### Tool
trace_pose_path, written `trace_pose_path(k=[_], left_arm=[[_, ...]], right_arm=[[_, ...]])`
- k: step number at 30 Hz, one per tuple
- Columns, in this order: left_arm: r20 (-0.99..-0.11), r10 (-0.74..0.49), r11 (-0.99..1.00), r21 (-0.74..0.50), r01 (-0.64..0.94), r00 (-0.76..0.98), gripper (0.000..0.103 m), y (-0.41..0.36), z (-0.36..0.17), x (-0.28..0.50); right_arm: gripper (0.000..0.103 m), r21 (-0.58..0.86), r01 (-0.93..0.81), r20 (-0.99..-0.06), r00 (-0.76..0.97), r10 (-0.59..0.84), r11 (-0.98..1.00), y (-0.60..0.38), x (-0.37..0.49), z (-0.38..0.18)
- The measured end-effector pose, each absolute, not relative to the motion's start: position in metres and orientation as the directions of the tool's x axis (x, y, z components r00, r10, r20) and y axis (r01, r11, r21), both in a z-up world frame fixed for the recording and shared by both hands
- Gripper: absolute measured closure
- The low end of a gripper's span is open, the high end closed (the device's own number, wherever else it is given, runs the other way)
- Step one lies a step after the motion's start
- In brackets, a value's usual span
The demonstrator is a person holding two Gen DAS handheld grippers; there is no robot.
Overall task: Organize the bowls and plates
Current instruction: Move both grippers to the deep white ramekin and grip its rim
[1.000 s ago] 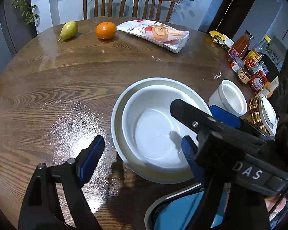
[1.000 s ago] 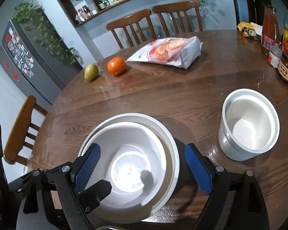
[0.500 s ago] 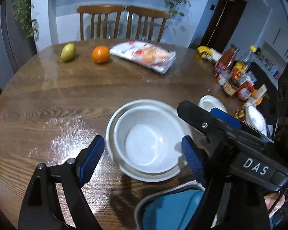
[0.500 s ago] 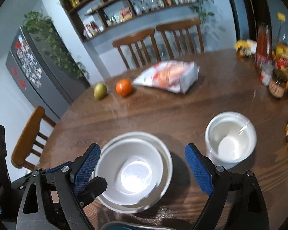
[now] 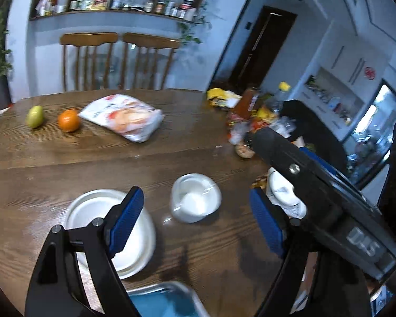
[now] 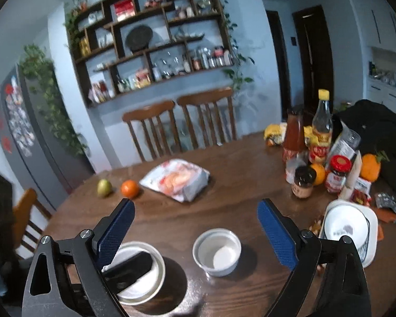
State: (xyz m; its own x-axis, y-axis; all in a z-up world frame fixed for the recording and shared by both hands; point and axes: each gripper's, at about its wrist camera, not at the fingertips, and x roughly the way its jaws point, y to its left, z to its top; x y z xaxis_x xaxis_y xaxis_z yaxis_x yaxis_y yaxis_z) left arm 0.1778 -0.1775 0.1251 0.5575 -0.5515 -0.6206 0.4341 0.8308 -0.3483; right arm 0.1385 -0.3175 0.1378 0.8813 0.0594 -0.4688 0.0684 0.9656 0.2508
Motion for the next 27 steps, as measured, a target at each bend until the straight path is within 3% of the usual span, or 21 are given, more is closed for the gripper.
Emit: trace_pose_path(k=[6,17,27], left_arm=[[-0.646,-0.553,0.827,-0.347,0.443,0.526,0.021,-0.210,0.108,0.194],[-0.787,-0.452,0.876,-0.304,0.374,0.419,0.022,-0.224,0.042,0.227],[-0.811,-0.424,0.886,-0.279,0.370,0.403,0.023,-0.231,0.025,0.236]], right_arm=[[0.008,0.292,0.074,-0.486,0.870,0.081,0.954,-0.351,0.151,0.130],[0.008,0.482,0.175,-0.696,0.672,0.254,0.858,-0.381,0.226,0.043],[0.008,0.531,0.174,-0.744,0.564,0.358,0.829,-0.372,0.248,0.004]])
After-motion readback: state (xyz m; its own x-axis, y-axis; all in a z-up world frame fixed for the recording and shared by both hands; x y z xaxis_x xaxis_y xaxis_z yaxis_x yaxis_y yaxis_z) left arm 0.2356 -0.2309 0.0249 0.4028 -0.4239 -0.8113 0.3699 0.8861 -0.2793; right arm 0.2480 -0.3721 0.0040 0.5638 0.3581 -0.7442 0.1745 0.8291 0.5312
